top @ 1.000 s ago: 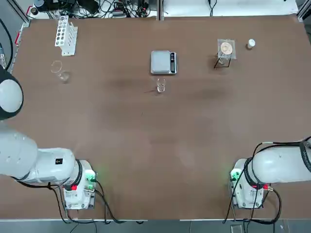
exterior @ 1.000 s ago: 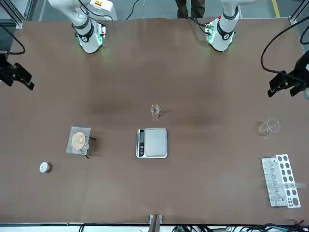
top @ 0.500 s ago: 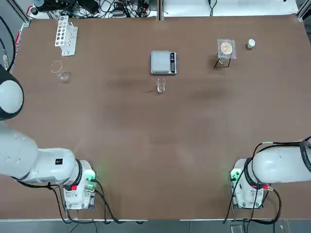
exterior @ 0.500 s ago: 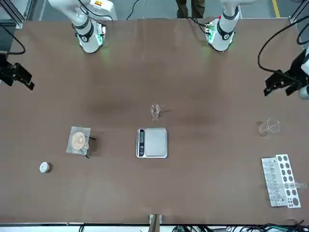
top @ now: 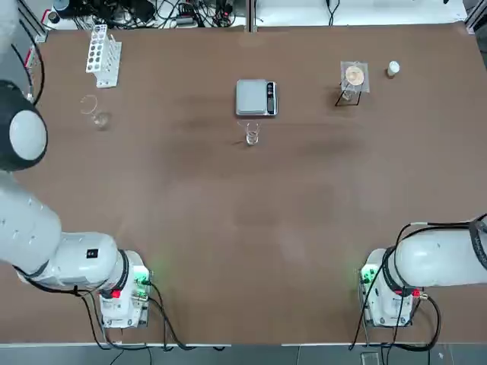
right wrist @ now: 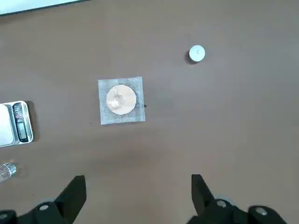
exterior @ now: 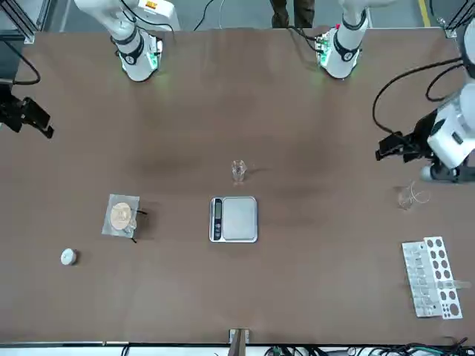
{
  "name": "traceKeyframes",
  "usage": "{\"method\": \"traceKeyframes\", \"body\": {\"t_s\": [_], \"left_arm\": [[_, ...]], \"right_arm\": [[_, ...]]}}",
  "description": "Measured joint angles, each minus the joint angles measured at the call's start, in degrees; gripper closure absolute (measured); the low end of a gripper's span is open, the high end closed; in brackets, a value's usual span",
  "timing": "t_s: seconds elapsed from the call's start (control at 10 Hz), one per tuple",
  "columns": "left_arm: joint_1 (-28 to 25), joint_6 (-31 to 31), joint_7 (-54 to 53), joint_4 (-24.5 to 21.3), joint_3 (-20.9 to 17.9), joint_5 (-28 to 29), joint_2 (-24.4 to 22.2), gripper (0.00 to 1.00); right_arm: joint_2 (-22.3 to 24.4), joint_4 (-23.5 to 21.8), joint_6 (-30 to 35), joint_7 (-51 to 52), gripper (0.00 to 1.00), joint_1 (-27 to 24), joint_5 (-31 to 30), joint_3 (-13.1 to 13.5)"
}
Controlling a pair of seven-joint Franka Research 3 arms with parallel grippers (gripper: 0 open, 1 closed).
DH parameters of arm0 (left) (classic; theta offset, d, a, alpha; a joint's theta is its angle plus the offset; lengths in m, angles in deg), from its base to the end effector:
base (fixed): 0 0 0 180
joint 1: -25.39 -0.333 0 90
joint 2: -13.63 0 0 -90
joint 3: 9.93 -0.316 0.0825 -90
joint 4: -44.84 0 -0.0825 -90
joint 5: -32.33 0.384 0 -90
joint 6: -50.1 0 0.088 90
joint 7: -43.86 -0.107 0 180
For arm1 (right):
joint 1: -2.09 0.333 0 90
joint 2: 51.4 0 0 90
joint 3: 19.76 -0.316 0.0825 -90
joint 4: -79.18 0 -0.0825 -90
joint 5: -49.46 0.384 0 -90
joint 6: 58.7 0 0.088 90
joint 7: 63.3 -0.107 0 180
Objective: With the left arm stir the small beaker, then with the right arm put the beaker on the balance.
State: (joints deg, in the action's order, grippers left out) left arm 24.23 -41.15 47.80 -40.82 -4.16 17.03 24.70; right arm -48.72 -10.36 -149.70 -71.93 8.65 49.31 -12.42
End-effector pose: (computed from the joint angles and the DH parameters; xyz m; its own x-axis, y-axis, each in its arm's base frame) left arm 0.6065 -0.0713 0.5541 0.9934 -0.0082 -0.1145 0.0236 -0.9616 0.2734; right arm 0.5421 -0.0095 0.6553 0.9840 -0.1637 0.0705 -0.1631 -0.9865 -0.0141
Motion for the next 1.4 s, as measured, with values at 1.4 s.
{"method": "traceKeyframes", "body": {"t_s": [1.4], "left_arm": [[10.4, -28.2, 2.8, -13.8, 9.8, -8.9, 7.9, 0.14]], "right_arm": [[0.0, -0.1, 0.0, 0.0, 0.00, 0.0, 0.0, 0.0]]}}
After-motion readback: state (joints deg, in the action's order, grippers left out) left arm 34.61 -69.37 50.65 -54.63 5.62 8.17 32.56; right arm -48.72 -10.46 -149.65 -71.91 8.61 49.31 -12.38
